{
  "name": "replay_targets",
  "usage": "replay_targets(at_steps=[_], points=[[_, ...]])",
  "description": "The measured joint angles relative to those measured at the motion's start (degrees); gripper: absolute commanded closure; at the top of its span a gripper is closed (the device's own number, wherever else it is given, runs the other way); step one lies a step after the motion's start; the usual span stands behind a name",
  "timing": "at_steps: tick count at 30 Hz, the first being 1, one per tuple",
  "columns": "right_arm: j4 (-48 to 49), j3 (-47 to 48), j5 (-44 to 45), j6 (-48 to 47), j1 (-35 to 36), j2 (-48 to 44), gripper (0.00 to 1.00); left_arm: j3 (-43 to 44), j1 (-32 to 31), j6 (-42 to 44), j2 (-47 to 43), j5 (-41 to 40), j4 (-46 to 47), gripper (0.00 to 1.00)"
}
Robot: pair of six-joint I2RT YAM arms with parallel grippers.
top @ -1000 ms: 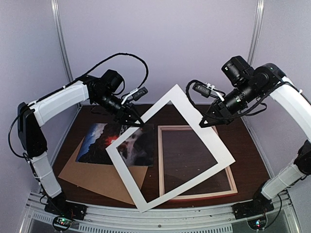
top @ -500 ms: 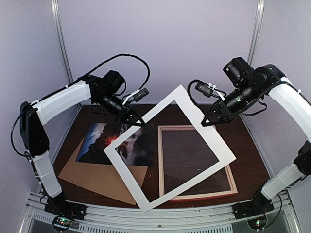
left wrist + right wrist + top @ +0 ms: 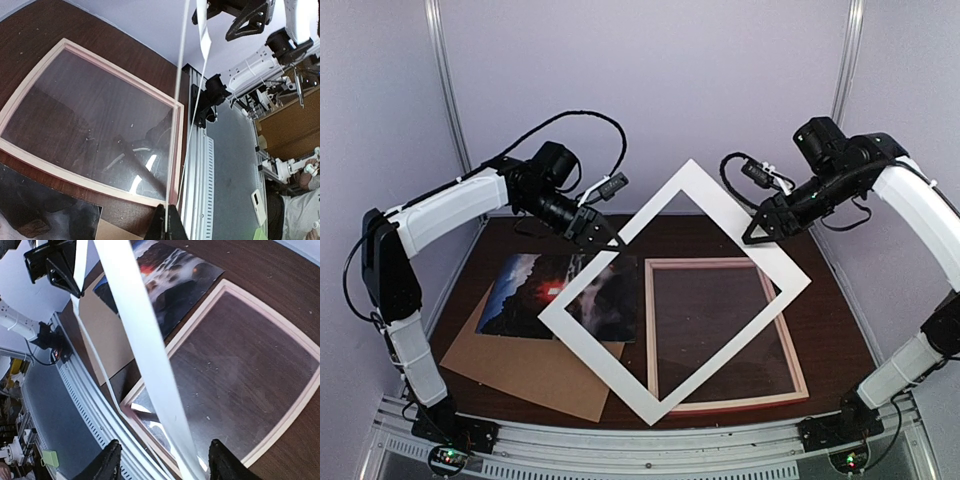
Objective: Put the photo into the frame
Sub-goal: Pass from the right arm to the left, then place the mat board on the glass panel.
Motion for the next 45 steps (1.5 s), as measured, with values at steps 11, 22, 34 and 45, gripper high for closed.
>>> replay_targets(at_steps=[11, 22, 34, 45], points=[[2.4, -2.0, 11.9, 8.2, -13.5, -1.1, 0.3, -8.4, 0.0, -35.6, 3.5, -3.0, 28.1, 1.0], [3.0, -5.5, 19.6, 10.7, -13.8, -1.1, 0.27, -10.6, -1.9, -54.9, 6.6, -14.2, 35.9, 1.0], [5.2, -9.0, 19.6, 11.2, -13.8, -1.2, 0.27, -19.3, -6.9, -65.9, 6.8, -25.4, 41.9, 1.0], [7.0, -11.7, 19.6, 11.2, -13.8, -1.3, 0.27, -24.7, -11.0, -71.3, 6.8, -35.1, 46.7, 1.0]])
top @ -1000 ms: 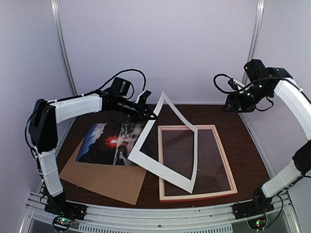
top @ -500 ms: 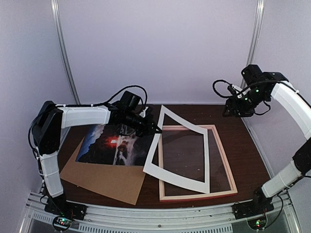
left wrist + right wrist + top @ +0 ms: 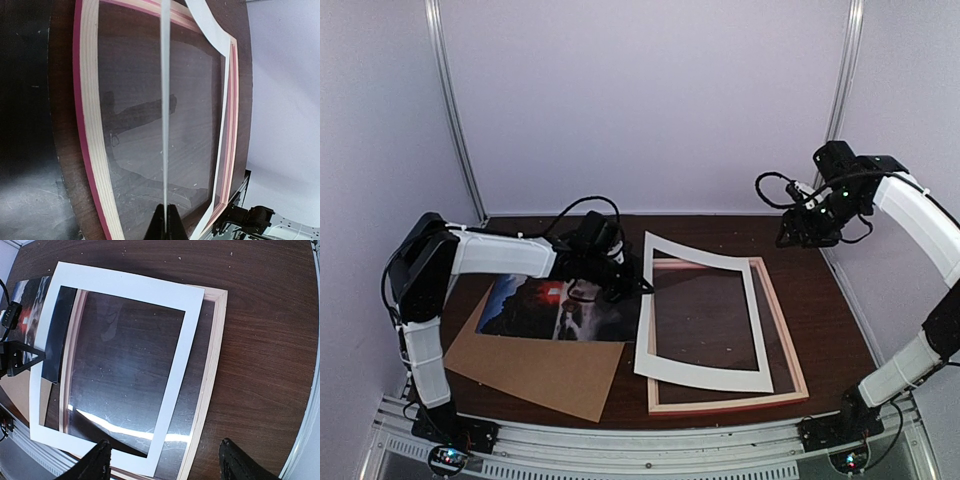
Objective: Put the photo into the frame
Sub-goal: Place the mat board on the glass panel.
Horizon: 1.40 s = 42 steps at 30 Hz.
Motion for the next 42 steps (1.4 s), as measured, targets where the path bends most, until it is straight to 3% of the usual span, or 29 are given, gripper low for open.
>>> replay_targets(at_steps=[32, 42], points=[[1.9, -2.2, -0.5, 0.0, 0.0, 0.0, 0.27, 0.0, -4.9, -5.5, 3.3, -5.9, 3.1, 1.0], [2.6, -2.9, -1.3, 0.5, 0.0, 0.0, 0.27, 0.0, -6.2, -6.8, 4.3, -8.3, 3.7, 0.9]])
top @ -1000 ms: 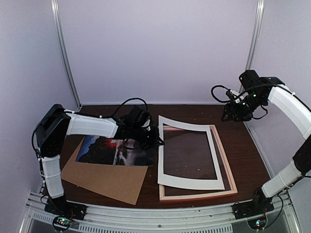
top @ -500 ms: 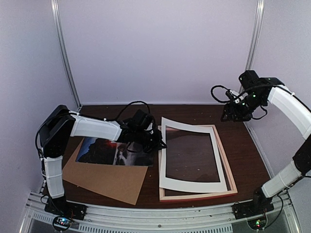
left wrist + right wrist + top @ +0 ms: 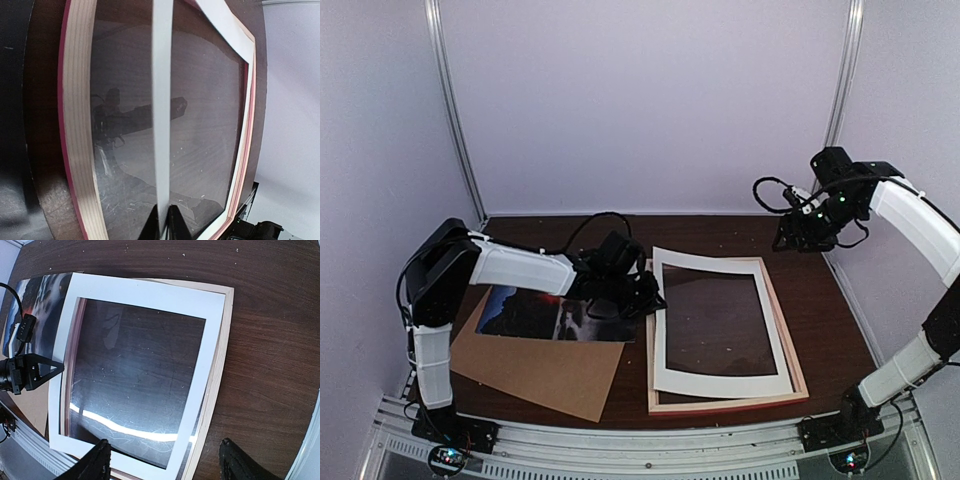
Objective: Put the photo into the frame
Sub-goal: Place the mat board on the glass panel.
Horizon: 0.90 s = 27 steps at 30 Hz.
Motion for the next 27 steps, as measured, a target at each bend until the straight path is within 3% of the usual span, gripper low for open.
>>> replay_targets(at_steps=[9, 27], points=[[0.2, -0.5, -0.5, 0.4, 0.0, 0.0, 0.26, 0.0, -0.6, -0.5, 0.1, -0.4, -0.2, 0.8], [0.3, -0.5, -0.8, 0.6, 0.0, 0.0, 0.26, 0.0, -0.6, 0.5, 0.4, 0.7, -1.7, 0.73]])
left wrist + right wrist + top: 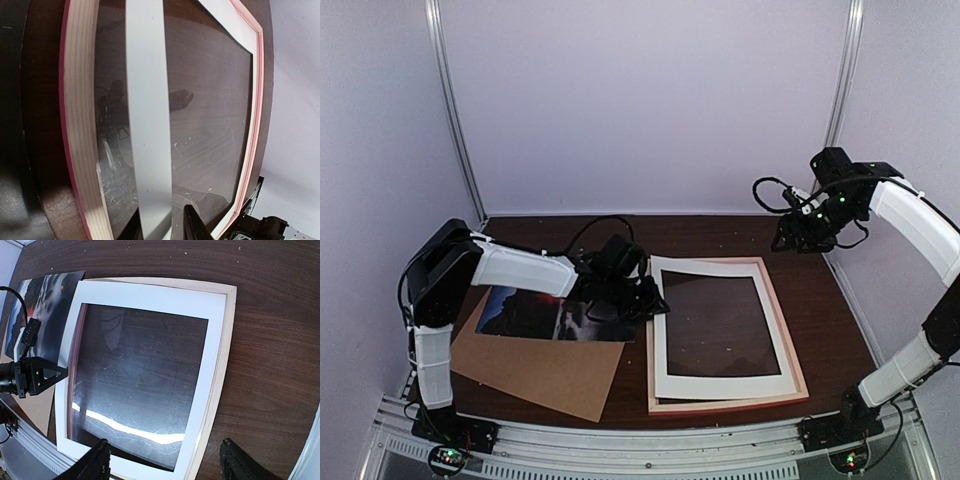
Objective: Put the photo into the frame
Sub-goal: Place the mat board on the glass panel.
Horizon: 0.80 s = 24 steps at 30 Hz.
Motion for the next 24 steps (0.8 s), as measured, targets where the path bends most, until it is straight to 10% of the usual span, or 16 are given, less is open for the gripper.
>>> replay_targets(at_steps=[24], points=[[0.2, -0.4, -0.7, 0.0, 0.0, 0.0, 0.25, 1.8, -1.1, 4.6, 2.3, 0.7, -4.4, 0.42]])
